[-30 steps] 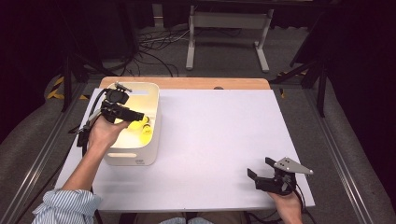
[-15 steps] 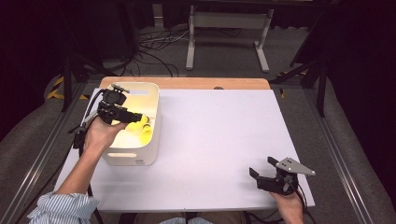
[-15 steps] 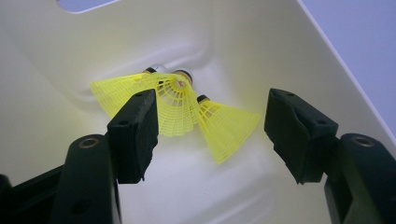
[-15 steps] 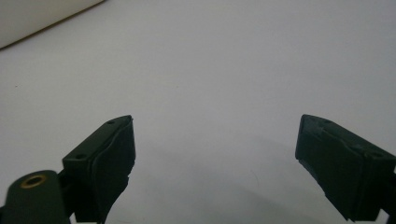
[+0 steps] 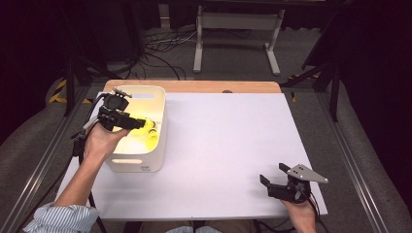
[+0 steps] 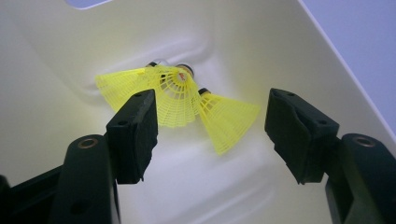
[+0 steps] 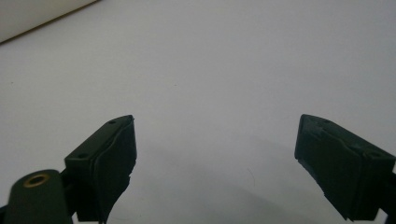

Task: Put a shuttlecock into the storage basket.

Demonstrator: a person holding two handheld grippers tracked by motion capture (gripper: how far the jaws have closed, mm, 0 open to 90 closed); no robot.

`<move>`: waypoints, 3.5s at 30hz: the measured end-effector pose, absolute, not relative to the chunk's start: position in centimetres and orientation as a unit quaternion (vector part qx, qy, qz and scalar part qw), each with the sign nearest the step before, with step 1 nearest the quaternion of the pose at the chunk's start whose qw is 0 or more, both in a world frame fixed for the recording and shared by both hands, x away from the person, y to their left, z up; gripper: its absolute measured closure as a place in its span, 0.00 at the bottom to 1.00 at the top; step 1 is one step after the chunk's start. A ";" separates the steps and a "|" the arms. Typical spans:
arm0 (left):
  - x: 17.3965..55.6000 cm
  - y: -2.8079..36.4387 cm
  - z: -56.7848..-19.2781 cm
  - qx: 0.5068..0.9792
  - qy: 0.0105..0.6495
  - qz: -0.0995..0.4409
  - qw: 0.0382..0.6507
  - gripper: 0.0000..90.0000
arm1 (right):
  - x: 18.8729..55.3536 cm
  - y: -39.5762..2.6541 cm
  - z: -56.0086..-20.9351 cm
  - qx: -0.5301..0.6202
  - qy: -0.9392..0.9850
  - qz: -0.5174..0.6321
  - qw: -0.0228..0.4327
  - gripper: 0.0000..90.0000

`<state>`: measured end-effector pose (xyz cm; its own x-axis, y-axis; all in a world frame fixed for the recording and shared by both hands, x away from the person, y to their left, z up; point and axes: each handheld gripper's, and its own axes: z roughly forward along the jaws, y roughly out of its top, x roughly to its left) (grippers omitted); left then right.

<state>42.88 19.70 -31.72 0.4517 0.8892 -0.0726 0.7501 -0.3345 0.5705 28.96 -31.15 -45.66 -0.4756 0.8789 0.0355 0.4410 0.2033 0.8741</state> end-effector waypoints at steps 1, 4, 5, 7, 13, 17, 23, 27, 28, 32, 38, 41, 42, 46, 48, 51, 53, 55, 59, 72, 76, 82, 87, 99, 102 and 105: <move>42.8 19.8 -31.7 0.807 0.506 0.128 0.274 0.39 | 29.0 -31.1 -45.7 0.449 0.736 0.444 0.246 0.15; 42.6 19.9 -31.5 0.807 0.506 0.125 0.276 0.39 | 29.0 -31.1 -45.6 0.449 0.735 0.445 0.247 0.15; 42.6 19.9 -31.5 0.807 0.506 0.125 0.277 0.38 | 29.0 -31.2 -45.6 0.449 0.735 0.444 0.247 0.15; 42.5 20.1 -31.5 0.807 0.505 0.127 0.277 0.38 | 29.0 -31.1 -45.6 0.449 0.735 0.445 0.246 0.15; 42.3 20.6 -31.4 0.804 0.508 0.128 0.281 0.38 | 29.0 -31.1 -45.6 0.449 0.735 0.446 0.244 0.15; 42.0 20.9 -31.2 0.803 0.510 0.127 0.281 0.38 | 29.0 -31.1 -45.6 0.448 0.735 0.446 0.244 0.15; 41.6 21.8 -30.9 0.799 0.514 0.127 0.287 0.38 | 29.0 -31.0 -45.7 0.449 0.736 0.445 0.243 0.15; 41.3 22.2 -30.8 0.796 0.515 0.126 0.291 0.39 | 29.0 -31.0 -45.7 0.448 0.736 0.445 0.243 0.15; 41.3 22.3 -30.7 0.796 0.515 0.125 0.291 0.39 | 29.0 -31.0 -45.7 0.448 0.736 0.445 0.243 0.15; 41.1 22.7 -30.6 0.796 0.516 0.126 0.291 0.39 | 29.0 -31.0 -45.7 0.448 0.736 0.446 0.242 0.15; 40.8 23.3 -30.5 0.793 0.519 0.127 0.293 0.39 | 29.0 -31.0 -45.7 0.448 0.736 0.446 0.242 0.15; 40.7 23.6 -30.4 0.792 0.520 0.128 0.294 0.39 | 29.0 -31.0 -45.7 0.449 0.736 0.446 0.243 0.15; 40.7 23.6 -30.4 0.790 0.522 0.126 0.295 0.39 | 29.0 -31.0 -45.7 0.449 0.736 0.446 0.243 0.15; 40.5 23.8 -30.4 0.789 0.523 0.126 0.296 0.39 | 29.0 -31.0 -45.7 0.448 0.736 0.446 0.242 0.15; 40.5 24.0 -30.3 0.787 0.525 0.126 0.299 0.39 | 29.0 -31.0 -45.7 0.448 0.736 0.446 0.242 0.15; 40.4 24.2 -30.2 0.785 0.526 0.127 0.300 0.39 | 29.0 -31.0 -45.7 0.448 0.736 0.446 0.243 0.15; 40.4 24.3 -30.3 0.784 0.529 0.127 0.300 0.39 | 29.0 -31.0 -45.7 0.448 0.736 0.446 0.243 0.15; 40.4 24.4 -30.3 0.784 0.529 0.128 0.299 0.39 | 29.0 -31.0 -45.7 0.448 0.736 0.446 0.243 0.15; 40.3 24.7 -30.3 0.780 0.534 0.130 0.298 0.39 | 29.0 -31.0 -45.7 0.448 0.736 0.445 0.242 0.15; 40.2 26.3 -30.3 0.767 0.555 0.129 0.293 0.39 | 29.0 -30.9 -45.7 0.448 0.737 0.444 0.242 0.15; 40.1 26.7 -30.3 0.762 0.563 0.130 0.293 0.39 | 29.0 -30.9 -45.7 0.448 0.737 0.444 0.242 0.15; 40.0 27.3 -30.4 0.758 0.569 0.133 0.289 0.40 | 29.0 -30.9 -45.7 0.448 0.737 0.444 0.241 0.15; 40.0 27.8 -30.6 0.753 0.576 0.132 0.289 0.40 | 29.0 -30.9 -45.7 0.447 0.738 0.443 0.242 0.15; 39.8 28.9 -30.7 0.743 0.590 0.137 0.287 0.40 | 29.0 -30.9 -45.7 0.448 0.738 0.443 0.241 0.15; 39.7 29.1 -30.7 0.740 0.592 0.138 0.288 0.40 | 29.0 -30.9 -45.7 0.447 0.738 0.443 0.241 0.15; 39.7 29.4 -30.8 0.738 0.595 0.140 0.288 0.41 | 29.0 -30.9 -45.7 0.447 0.738 0.443 0.241 0.15</move>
